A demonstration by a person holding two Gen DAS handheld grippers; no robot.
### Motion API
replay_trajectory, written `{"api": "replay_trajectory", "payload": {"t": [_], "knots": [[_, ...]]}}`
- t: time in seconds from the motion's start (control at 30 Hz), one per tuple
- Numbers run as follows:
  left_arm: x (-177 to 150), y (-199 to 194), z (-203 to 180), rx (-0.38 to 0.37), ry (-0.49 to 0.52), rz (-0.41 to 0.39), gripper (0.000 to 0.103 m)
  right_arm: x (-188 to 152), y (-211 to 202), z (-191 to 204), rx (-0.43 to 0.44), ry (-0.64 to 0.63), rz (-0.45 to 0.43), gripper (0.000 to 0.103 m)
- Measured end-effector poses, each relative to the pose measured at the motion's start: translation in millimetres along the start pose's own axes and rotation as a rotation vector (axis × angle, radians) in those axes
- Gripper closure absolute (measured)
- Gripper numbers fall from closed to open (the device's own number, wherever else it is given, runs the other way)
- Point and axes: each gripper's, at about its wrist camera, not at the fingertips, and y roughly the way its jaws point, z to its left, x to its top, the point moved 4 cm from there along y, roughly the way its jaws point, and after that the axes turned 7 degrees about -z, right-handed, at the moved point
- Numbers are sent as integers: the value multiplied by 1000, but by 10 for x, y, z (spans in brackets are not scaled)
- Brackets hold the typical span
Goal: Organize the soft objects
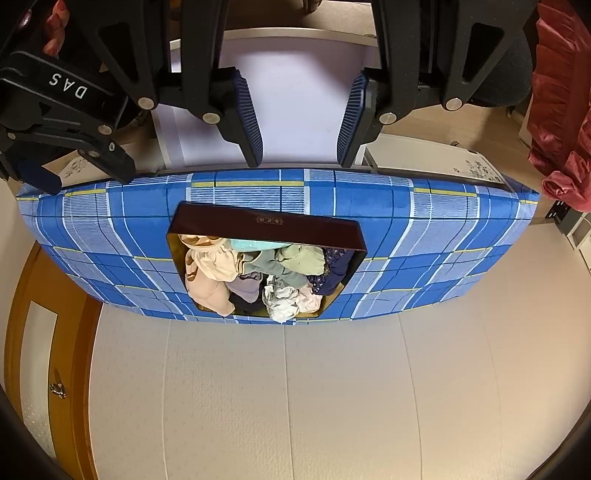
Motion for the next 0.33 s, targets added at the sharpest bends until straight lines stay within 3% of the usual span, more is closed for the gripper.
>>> {"api": "replay_trajectory", "payload": {"t": [0.33], "knots": [[7,-28,-6,27,19,-27,61,7,11,-3,0,-2,5,0]]}}
